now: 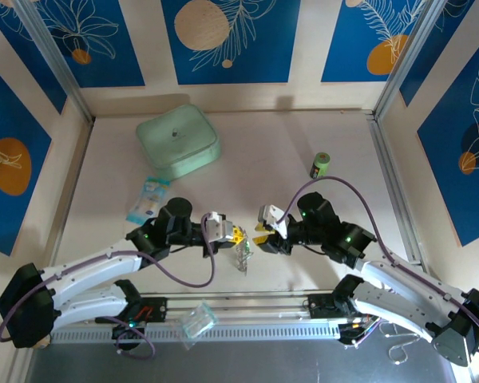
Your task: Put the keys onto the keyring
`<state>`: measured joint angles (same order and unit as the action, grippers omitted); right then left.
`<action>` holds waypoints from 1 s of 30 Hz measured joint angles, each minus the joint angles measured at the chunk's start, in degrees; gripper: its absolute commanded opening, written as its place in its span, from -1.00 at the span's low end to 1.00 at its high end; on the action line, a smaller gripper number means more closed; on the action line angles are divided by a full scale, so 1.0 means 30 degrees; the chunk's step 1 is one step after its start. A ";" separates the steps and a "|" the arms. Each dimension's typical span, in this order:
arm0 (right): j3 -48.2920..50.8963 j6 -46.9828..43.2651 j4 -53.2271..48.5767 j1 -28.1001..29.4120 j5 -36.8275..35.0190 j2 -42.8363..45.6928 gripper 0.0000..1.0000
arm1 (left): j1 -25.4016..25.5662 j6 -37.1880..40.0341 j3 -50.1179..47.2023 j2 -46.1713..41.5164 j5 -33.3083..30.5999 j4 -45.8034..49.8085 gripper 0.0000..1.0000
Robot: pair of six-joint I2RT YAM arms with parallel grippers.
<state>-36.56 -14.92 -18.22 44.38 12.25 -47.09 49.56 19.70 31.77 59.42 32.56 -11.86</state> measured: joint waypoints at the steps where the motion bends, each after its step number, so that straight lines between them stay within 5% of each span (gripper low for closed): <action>1: 0.0000 0.0015 0.0066 0.0000 0.0000 -0.0007 -0.32 | 0.0000 0.0000 -0.0117 -0.0044 0.0007 -0.0240 -1.00; 30: 0.1872 0.1370 0.3249 0.0721 0.0583 -0.1086 -0.23 | 0.0000 -0.1683 -0.1224 -0.0546 -0.0262 -0.4051 -1.00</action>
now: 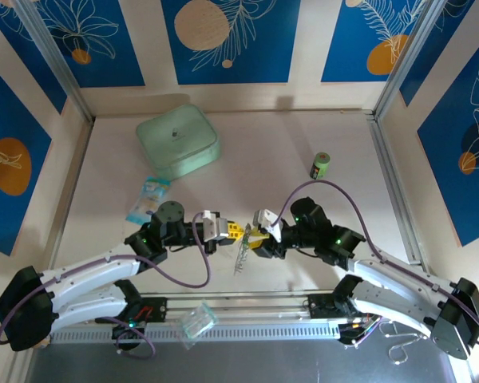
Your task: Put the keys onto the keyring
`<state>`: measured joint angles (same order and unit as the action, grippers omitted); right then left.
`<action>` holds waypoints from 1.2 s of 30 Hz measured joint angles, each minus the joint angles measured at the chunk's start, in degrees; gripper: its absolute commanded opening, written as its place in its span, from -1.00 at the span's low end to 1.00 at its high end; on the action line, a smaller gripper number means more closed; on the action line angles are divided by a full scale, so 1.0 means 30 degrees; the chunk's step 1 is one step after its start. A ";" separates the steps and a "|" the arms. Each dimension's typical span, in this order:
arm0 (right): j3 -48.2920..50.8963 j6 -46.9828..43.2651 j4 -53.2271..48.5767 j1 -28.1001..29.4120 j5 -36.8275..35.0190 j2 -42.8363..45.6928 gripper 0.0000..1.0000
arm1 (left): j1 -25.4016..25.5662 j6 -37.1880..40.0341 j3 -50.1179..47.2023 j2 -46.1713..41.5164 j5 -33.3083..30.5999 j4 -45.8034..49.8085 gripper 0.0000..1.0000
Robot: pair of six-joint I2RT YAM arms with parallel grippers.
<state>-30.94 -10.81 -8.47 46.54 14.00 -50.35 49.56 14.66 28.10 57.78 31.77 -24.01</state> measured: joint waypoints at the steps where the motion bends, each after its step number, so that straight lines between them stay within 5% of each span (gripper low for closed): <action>1: 0.0080 0.0168 0.0248 0.0066 0.0095 -0.0058 -0.23 | 0.0000 -0.0117 -0.0095 0.0007 -0.0146 -0.0175 -1.00; 17: 0.0372 0.1311 0.3774 0.1056 -0.1829 -0.1566 -0.25 | -0.0015 -0.1435 -0.0532 0.0007 -0.1268 -0.1683 -1.00; 29: 0.0503 0.0692 0.3854 0.1202 -0.4167 -0.0554 -0.98 | -0.0015 -0.1355 -0.0532 0.0007 -0.1770 -0.1698 -1.00; 36: -0.0066 -0.0277 0.1464 0.1217 -0.5202 0.0386 -1.00 | -0.0015 -0.0780 -0.0495 0.0007 -0.3067 -0.0532 -1.00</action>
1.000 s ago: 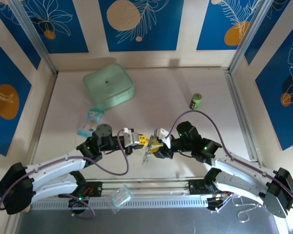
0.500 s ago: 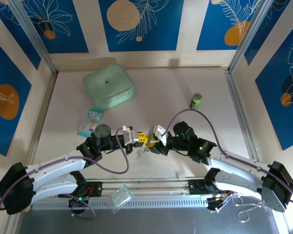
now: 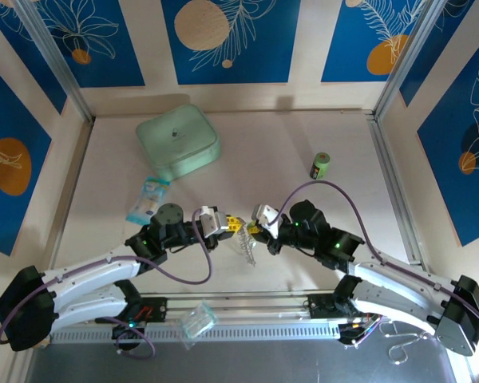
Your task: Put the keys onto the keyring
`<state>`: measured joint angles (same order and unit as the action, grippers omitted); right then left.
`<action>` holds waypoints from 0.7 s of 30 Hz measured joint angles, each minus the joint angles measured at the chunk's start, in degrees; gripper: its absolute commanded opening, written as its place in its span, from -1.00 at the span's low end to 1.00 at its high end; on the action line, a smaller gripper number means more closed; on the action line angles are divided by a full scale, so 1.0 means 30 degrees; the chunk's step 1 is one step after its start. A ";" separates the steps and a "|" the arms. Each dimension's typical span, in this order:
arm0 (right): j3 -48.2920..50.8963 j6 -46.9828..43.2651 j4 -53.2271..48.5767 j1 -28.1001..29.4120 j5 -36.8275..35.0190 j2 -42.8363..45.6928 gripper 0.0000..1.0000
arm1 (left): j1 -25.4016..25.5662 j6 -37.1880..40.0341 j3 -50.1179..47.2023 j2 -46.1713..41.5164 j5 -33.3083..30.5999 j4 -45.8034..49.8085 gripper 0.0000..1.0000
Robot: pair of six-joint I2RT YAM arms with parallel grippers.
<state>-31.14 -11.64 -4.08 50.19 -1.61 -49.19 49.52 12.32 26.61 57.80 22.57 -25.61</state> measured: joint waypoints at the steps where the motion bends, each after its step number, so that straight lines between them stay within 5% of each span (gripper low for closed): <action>1: -0.0262 -0.0197 -0.0430 0.0000 -0.0226 0.0058 -1.00 | 0.0000 0.0080 0.0036 0.0000 -0.0233 0.0248 -1.00; 8: -0.1865 -0.1370 -0.2193 0.0022 -0.0874 0.0124 -1.00 | 0.0007 0.1224 0.0809 0.0000 -0.0758 0.1821 -0.95; 13: -0.3082 -0.1974 -0.2732 0.0022 -0.0984 -0.0335 -1.00 | 0.0000 0.1384 0.1290 -0.0036 -0.1377 0.2674 0.17; 18: -0.4160 -0.2273 -0.2433 0.0022 -0.0969 -0.1501 -1.00 | 0.0000 0.0306 0.0743 -0.1537 -0.4590 0.2535 0.70; 21: -0.4634 -0.2259 -0.1865 0.0080 -0.0648 -0.2637 -1.00 | -0.0007 -0.0568 0.0379 -0.3249 -0.8284 0.2484 0.81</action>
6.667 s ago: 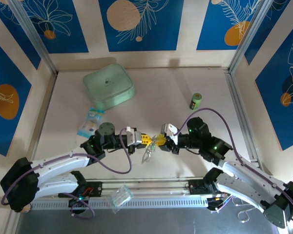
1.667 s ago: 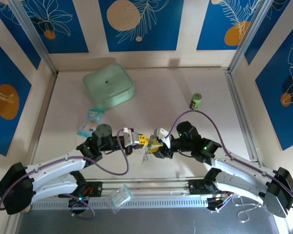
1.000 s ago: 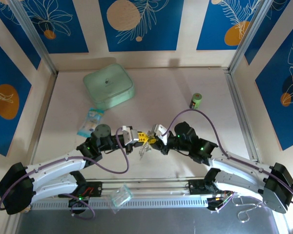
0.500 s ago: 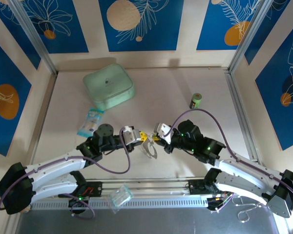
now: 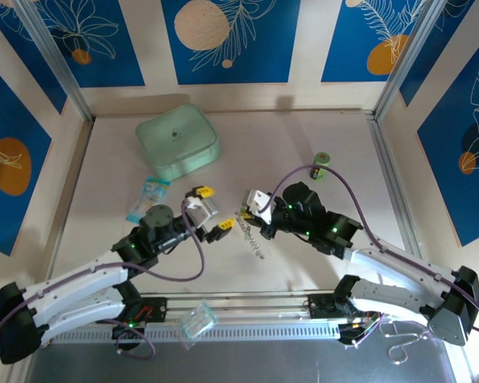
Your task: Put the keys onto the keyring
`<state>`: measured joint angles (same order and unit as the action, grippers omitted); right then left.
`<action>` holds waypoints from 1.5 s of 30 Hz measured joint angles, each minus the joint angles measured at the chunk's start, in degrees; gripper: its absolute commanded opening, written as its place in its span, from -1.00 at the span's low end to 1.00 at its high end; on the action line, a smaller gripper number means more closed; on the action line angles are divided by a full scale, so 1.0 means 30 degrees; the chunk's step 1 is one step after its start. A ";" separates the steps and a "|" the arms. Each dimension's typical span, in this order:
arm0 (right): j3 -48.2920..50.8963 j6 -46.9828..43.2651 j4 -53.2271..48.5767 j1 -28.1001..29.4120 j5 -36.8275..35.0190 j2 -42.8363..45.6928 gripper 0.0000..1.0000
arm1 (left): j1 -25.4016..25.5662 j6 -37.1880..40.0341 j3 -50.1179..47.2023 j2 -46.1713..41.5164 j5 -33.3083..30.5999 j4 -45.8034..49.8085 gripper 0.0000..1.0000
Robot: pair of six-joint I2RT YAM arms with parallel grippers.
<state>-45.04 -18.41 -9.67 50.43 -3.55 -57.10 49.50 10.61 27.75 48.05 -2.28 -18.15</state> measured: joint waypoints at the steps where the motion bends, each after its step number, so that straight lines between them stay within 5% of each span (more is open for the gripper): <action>1: -0.0226 0.0022 0.0328 0.0073 0.0175 -0.0576 -1.00 | -0.0044 -0.0248 -0.0066 -0.0597 -0.1355 0.0044 0.82; 7: -0.1967 0.0707 0.2958 0.1508 0.1071 -0.4889 -1.00 | -0.0634 -0.1545 -0.0109 -0.3854 -0.8881 0.0801 0.83; 12: -0.3075 0.2477 0.5523 0.2382 0.1180 -0.8051 -1.00 | -0.1268 -0.2062 -0.0066 -0.4947 -1.1788 0.2011 0.85; 21: -0.2841 0.3031 0.4845 0.0015 -0.0372 -1.0666 -1.00 | -0.3643 -0.3963 0.0051 -0.3570 -1.1300 0.4109 0.92; 32: -0.1246 -0.1763 -0.0277 -0.1384 -0.3956 -1.0163 -1.00 | -0.4685 -0.4583 0.0051 -0.1494 -1.0098 0.4131 0.96; 39: 0.0117 -0.3300 -0.1982 -0.2324 -0.6258 -0.9697 -0.29 | -0.5566 -0.3300 -0.0342 -0.1173 -1.1118 0.2769 1.00; 45: 0.1035 -0.3002 -0.2135 -0.3876 -0.7417 -0.7978 -0.19 | -0.6732 -0.2601 -0.1297 -0.0852 -1.2320 0.1333 0.99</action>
<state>-41.93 -27.42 -16.08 38.81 -25.80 -81.03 29.30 2.81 23.86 45.50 -39.24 -14.15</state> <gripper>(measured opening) 0.401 0.996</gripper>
